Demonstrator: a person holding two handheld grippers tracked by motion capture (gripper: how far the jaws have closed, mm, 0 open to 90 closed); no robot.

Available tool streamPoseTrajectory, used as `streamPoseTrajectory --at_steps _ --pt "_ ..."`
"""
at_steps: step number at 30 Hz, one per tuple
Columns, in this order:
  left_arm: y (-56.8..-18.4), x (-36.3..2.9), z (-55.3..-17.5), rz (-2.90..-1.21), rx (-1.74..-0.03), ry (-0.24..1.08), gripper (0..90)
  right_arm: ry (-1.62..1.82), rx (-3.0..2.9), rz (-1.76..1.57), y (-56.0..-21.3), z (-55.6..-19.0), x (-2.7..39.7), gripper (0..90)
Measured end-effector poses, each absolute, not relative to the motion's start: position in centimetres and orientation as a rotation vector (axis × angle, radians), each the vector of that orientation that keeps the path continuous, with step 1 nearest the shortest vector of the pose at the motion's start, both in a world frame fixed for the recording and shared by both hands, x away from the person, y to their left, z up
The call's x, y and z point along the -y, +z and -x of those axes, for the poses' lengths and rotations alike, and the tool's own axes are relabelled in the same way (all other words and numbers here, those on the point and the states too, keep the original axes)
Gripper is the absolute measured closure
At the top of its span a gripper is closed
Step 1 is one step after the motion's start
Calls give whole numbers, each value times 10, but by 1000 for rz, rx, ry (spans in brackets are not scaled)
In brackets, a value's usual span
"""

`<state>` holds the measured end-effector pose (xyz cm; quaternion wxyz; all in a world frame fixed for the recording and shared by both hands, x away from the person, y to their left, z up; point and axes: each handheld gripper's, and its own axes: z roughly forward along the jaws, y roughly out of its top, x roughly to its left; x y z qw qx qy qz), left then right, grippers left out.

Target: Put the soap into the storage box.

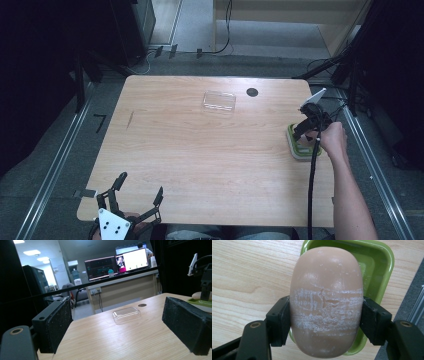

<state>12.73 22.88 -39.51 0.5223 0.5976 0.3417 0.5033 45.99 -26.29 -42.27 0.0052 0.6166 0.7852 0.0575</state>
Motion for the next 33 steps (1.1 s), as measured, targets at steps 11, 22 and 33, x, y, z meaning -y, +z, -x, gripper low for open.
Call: streamPoseTrajectory --at_steps 11,22,33 --pt "-395 -229 -127 -1431 -819 1205 99 179 -2429 -1970 -427 -461 266 338" --pt "-395 -228 -127 -1431 -816 1203 99 166 -2422 -1979 -434 -463 269 338" --pt "-395 -228 -127 -1431 -816 1203 99 151 -2405 -1988 -440 -465 269 338"
